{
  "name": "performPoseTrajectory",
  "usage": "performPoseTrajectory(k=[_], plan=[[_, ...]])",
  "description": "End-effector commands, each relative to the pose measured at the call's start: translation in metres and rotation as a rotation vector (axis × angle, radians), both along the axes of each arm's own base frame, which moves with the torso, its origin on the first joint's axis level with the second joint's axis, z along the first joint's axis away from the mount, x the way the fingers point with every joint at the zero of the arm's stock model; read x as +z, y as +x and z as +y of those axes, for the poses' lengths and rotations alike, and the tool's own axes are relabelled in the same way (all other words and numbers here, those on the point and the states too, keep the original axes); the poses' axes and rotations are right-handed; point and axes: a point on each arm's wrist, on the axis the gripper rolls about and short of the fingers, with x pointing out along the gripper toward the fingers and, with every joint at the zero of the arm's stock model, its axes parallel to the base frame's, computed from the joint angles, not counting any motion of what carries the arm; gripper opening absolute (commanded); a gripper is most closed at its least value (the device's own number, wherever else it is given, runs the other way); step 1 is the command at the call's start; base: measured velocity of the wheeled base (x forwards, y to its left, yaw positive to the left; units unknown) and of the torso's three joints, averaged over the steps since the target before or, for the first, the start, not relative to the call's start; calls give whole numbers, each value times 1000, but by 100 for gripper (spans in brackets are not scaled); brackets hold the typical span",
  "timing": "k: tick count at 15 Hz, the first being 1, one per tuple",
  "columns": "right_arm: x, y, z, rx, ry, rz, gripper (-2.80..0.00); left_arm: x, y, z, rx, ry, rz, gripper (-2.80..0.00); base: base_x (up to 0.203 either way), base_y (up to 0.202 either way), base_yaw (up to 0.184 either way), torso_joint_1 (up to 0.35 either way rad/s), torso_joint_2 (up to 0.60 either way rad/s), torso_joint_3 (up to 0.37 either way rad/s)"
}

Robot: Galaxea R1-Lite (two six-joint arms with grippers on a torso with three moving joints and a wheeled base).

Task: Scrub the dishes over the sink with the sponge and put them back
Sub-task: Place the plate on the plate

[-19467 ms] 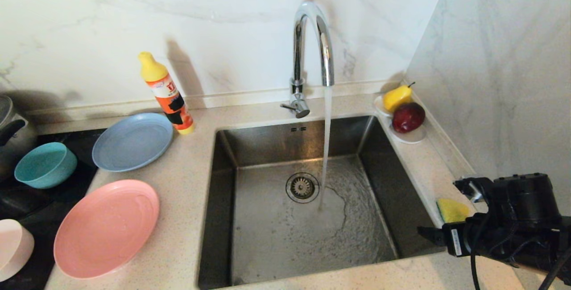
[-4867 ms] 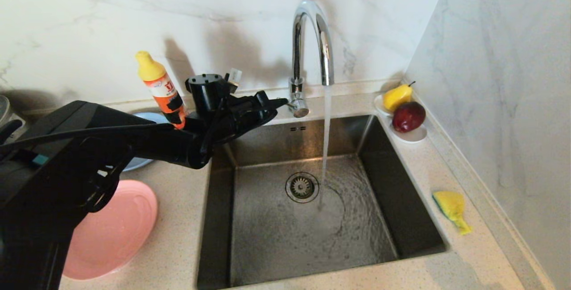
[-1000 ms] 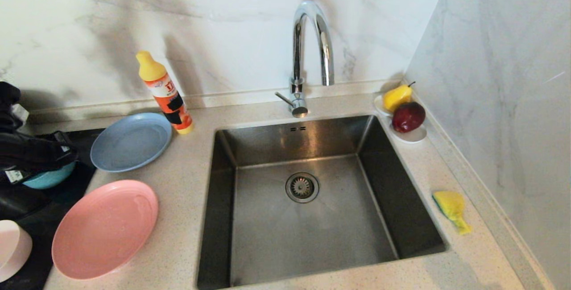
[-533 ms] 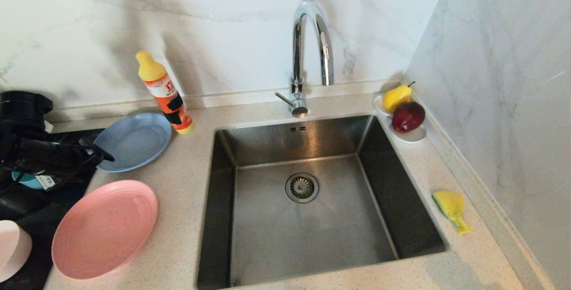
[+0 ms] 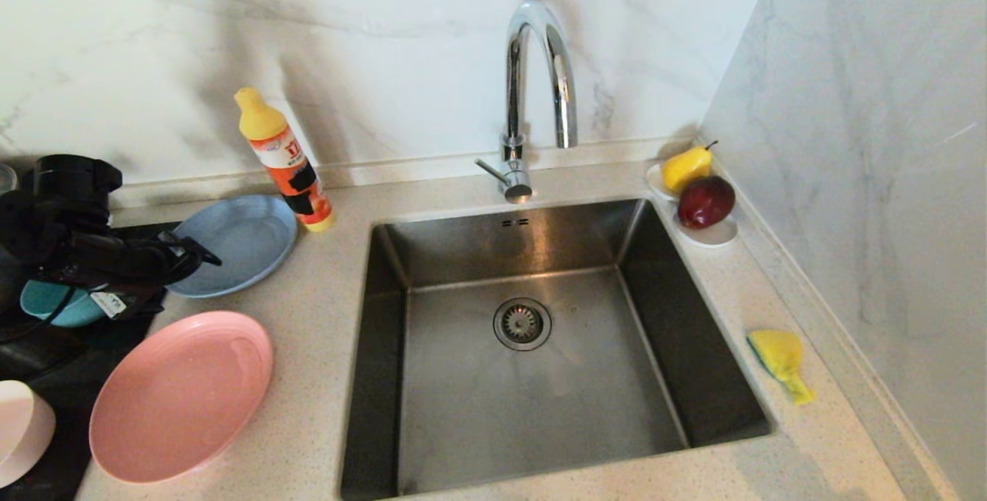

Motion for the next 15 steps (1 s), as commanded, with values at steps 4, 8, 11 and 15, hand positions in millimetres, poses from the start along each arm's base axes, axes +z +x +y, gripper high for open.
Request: performPoseTrajectory(k=[4, 8, 11, 15], plan=[[0, 0, 0, 0, -1, 0, -280, -14, 12, 5, 17, -23, 19, 0, 0, 0, 0, 0, 0, 0], [0, 0, 0, 0, -1, 0, -280, -17, 18, 7, 20, -25, 21, 0, 0, 0, 0, 0, 0, 0], [0, 0, 0, 0, -1, 1, -280, -14, 21, 8, 23, -28, 47, -280, 0, 0, 0, 0, 0, 0], [0, 0, 0, 0, -1, 0, -280, -14, 26, 11, 10, -13, 148, -280, 0, 0, 0, 0, 0, 0]])
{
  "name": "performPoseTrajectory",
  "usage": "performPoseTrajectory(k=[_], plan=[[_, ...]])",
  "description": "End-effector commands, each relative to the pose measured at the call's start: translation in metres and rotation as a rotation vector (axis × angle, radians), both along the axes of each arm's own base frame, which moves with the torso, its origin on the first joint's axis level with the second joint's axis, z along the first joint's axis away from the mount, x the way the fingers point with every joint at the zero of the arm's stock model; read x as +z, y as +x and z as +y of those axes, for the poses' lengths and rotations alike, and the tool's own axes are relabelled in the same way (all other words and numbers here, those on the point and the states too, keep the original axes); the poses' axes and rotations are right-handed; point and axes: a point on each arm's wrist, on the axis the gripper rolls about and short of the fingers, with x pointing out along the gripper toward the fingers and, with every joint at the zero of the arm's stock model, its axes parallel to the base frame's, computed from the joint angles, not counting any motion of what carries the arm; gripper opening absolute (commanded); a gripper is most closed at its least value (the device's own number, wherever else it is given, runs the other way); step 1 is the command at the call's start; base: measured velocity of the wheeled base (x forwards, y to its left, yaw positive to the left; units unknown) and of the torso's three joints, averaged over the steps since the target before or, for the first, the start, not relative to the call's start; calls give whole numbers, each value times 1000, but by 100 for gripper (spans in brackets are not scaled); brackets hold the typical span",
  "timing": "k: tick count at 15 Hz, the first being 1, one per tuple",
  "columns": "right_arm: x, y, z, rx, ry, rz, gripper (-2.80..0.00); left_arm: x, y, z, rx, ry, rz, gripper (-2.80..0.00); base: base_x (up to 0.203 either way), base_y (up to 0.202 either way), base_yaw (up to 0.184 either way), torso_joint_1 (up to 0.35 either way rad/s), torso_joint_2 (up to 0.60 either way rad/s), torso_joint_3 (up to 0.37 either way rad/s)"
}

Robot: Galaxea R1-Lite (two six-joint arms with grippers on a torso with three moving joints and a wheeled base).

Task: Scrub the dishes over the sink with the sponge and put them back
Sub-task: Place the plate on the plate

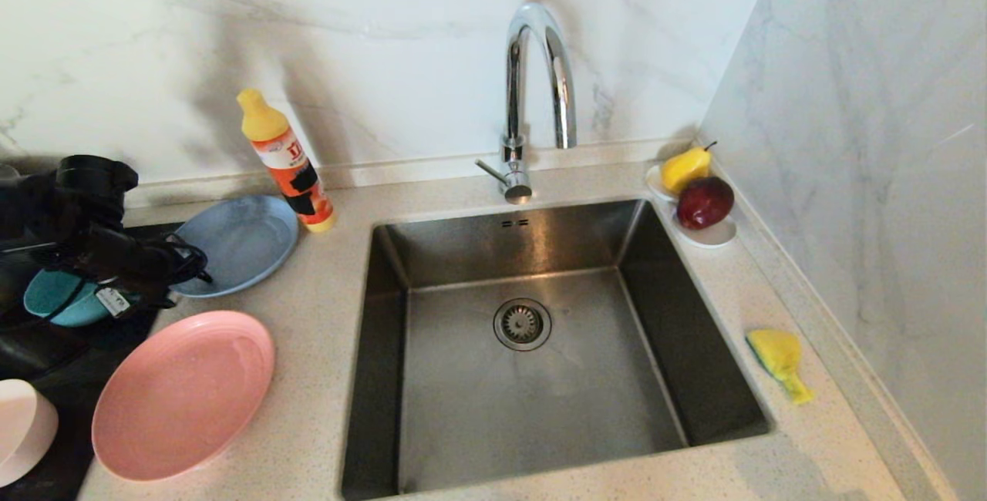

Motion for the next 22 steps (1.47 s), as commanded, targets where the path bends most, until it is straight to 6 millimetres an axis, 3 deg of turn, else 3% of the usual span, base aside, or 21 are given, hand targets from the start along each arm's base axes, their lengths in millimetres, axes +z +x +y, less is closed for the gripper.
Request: performPoseTrajectory(k=[1, 5, 9, 15, 19, 22], plan=[[0, 0, 0, 1, -1, 0, -280, -6, 6, 4, 23, 25, 28, -280, 0, 0, 0, 0, 0, 0], [0, 0, 0, -1, -1, 0, -280, -8, 6, 12, 74, 146, 74, -280, 0, 0, 0, 0, 0, 0], [0, 0, 0, 1, -1, 0, -280, 8, 2, 18, 107, 162, 30, -280, 0, 0, 0, 0, 0, 0], [0, 0, 0, 1, -1, 0, -280, 54, -12, 14, 151, 231, -79, -280, 0, 0, 0, 0, 0, 0], [0, 0, 0, 1, -1, 0, -280, 95, -34, 5, 161, 258, -180, -280, 0, 0, 0, 0, 0, 0], [0, 0, 0, 1, -1, 0, -280, 113, -49, -3, 156, 260, -209, -280, 0, 0, 0, 0, 0, 0]])
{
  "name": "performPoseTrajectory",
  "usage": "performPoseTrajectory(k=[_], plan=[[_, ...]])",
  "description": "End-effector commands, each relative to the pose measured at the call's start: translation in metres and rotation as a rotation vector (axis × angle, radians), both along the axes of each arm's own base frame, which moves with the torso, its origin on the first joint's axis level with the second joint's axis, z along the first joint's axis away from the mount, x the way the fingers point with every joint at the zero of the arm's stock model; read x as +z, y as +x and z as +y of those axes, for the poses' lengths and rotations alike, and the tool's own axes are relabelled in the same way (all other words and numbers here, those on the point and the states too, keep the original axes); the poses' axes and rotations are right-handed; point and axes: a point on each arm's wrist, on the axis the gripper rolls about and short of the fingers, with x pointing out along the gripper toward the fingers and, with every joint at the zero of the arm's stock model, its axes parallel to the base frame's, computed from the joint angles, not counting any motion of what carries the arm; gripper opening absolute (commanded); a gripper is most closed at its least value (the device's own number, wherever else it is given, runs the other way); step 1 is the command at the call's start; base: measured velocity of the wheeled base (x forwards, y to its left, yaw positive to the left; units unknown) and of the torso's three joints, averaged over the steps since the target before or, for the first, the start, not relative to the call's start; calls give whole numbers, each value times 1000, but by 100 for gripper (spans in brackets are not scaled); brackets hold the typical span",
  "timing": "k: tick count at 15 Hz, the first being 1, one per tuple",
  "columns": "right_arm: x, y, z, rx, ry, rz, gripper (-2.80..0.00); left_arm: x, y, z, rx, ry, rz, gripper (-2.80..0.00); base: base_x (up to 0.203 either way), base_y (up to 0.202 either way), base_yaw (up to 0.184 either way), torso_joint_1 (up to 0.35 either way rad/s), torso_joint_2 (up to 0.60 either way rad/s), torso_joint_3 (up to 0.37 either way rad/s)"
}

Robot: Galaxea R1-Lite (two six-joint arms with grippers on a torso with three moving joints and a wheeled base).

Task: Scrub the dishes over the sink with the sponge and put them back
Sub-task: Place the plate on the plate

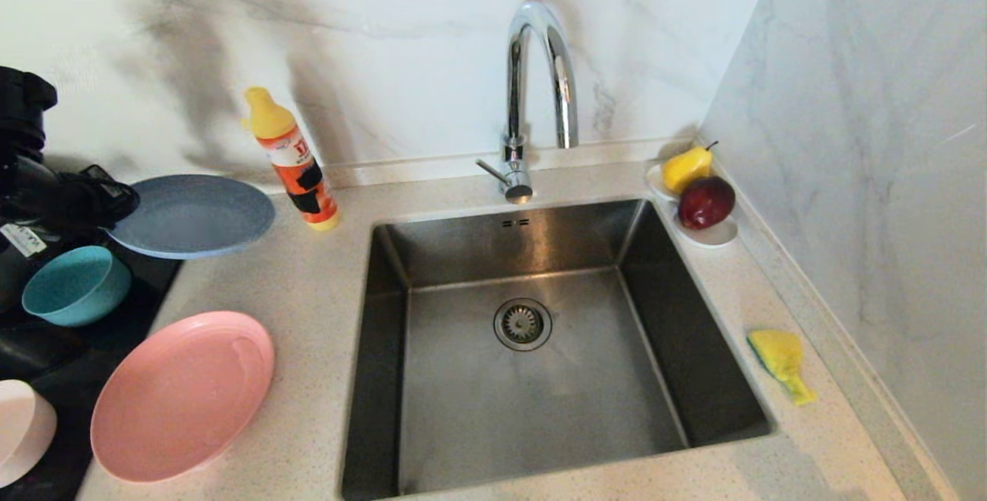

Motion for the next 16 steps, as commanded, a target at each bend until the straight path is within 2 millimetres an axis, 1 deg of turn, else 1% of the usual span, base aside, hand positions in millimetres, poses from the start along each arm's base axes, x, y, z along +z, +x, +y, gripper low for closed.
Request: performPoseTrajectory(k=[1, 2, 5, 9, 11, 14, 16], plan=[[0, 0, 0, 1, -1, 0, -280, 18, -19, -9, -6, 1, -15, -280, 0, 0, 0, 0, 0, 0], [0, 0, 0, 1, -1, 0, -280, 21, -27, -13, -10, -10, 8, -280, 0, 0, 0, 0, 0, 0], [0, 0, 0, 1, -1, 0, -280, 19, -46, -21, -13, -22, 59, -280, 0, 0, 0, 0, 0, 0], [0, 0, 0, 1, -1, 0, -280, 17, -83, -36, -77, -43, 85, -280, 0, 0, 0, 0, 0, 0], [0, 0, 0, 1, -1, 0, -280, 4, -95, -41, -99, -60, 131, -280, 0, 0, 0, 0, 0, 0], [0, 0, 0, 1, -1, 0, -280, -18, -105, -44, -113, -84, 210, -280, 0, 0, 0, 0, 0, 0], [0, 0, 0, 1, -1, 0, -280, -26, -112, -47, -117, -98, 230, -280, 0, 0, 0, 0, 0, 0]])
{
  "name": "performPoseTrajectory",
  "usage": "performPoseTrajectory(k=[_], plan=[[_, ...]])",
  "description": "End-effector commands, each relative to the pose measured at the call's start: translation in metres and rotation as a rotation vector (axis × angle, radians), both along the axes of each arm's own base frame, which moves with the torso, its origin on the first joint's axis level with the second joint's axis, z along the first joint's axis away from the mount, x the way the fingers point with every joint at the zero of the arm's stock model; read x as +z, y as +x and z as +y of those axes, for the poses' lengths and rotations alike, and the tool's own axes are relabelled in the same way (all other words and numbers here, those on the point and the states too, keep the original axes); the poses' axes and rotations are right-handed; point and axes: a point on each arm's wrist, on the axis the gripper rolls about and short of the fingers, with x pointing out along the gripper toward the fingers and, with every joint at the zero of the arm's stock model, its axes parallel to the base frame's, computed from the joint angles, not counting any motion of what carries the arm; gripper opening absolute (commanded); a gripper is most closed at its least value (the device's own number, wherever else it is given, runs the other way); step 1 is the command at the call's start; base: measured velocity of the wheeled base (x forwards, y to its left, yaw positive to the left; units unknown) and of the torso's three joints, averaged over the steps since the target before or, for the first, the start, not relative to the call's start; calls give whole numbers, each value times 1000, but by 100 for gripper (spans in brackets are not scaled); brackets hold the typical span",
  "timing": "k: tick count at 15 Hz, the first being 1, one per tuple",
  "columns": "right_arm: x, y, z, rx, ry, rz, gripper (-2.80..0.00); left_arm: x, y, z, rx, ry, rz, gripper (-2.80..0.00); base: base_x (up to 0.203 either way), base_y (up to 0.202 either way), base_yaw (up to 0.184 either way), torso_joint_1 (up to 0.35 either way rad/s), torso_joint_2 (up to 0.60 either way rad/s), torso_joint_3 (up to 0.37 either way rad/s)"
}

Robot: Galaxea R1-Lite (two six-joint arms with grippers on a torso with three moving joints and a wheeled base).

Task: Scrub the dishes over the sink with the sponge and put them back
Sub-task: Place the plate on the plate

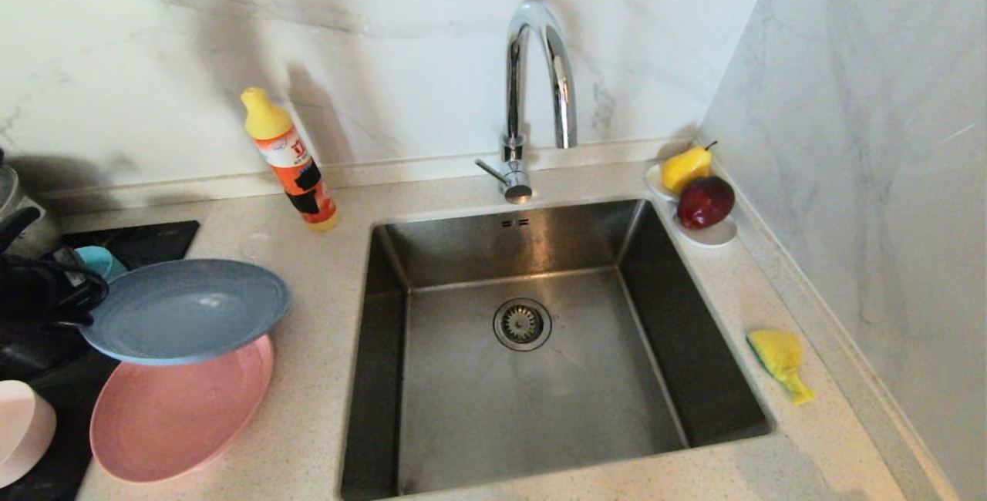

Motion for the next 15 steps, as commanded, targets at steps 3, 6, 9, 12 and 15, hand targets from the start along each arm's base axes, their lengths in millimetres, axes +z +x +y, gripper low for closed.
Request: performPoseTrajectory(k=[3, 6, 9, 12, 15], plan=[[0, 0, 0, 1, -1, 1, -280, -18, -8, -4, -14, -16, -15, -280, 0, 0, 0, 0, 0, 0], [0, 0, 0, 1, -1, 0, -280, -29, -10, -3, -22, -28, -26, -280, 0, 0, 0, 0, 0, 0], [0, 0, 0, 1, -1, 0, -280, -19, -24, -9, -30, -23, -69, -280, 0, 0, 0, 0, 0, 0], [0, 0, 0, 1, -1, 0, -280, 1, -45, -16, -31, -3, -151, -280, 0, 0, 0, 0, 0, 0], [0, 0, 0, 1, -1, 0, -280, 10, -61, -21, -28, 12, -162, -280, 0, 0, 0, 0, 0, 0]])
